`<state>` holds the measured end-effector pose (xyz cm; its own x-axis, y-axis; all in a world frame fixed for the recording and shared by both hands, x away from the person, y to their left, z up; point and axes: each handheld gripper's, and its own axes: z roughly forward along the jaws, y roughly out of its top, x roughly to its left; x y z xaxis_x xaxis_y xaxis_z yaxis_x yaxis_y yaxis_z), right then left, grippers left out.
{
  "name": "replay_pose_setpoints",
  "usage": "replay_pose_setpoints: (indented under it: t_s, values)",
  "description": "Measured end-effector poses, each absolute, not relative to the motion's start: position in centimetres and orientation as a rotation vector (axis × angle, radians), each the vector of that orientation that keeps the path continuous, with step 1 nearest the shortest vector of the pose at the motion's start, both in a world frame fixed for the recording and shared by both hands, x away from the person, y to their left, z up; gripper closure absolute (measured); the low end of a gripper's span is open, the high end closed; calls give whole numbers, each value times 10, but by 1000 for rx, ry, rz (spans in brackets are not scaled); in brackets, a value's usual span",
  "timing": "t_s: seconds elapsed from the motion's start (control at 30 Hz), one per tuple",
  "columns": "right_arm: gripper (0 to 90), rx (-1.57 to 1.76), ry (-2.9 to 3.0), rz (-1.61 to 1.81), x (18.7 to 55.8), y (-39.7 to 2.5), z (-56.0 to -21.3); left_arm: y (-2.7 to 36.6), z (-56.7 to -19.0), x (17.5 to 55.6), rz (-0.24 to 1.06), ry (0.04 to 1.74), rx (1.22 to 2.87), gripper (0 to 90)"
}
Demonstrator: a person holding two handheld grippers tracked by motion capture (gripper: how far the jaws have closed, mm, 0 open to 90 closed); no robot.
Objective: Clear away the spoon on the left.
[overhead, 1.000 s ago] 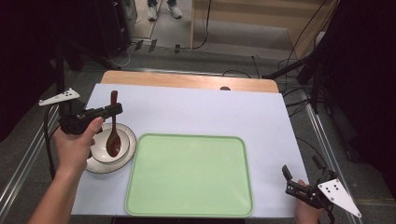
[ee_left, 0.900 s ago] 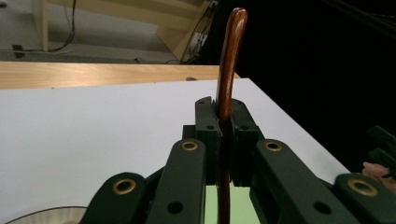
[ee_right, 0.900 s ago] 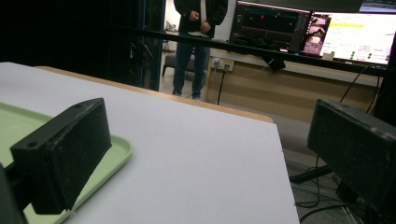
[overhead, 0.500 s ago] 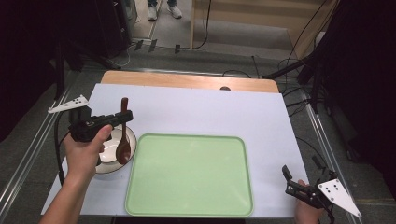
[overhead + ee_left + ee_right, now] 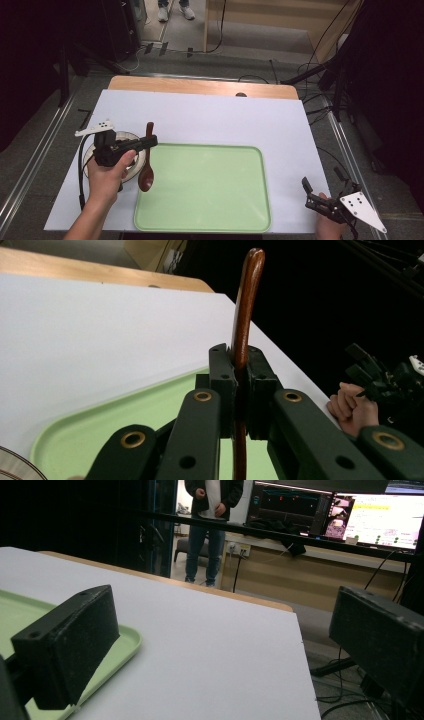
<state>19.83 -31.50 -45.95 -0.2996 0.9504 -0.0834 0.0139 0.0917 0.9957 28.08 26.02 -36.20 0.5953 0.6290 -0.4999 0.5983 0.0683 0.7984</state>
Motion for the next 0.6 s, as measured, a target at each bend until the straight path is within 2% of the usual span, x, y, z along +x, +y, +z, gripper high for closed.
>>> replay_pose_setpoints:
  t_s: [0.6]
  values:
    - [0, 1002, 1492, 1345, 198, -315, -459, 255, -402, 274, -93, 1078, 1585, 853]
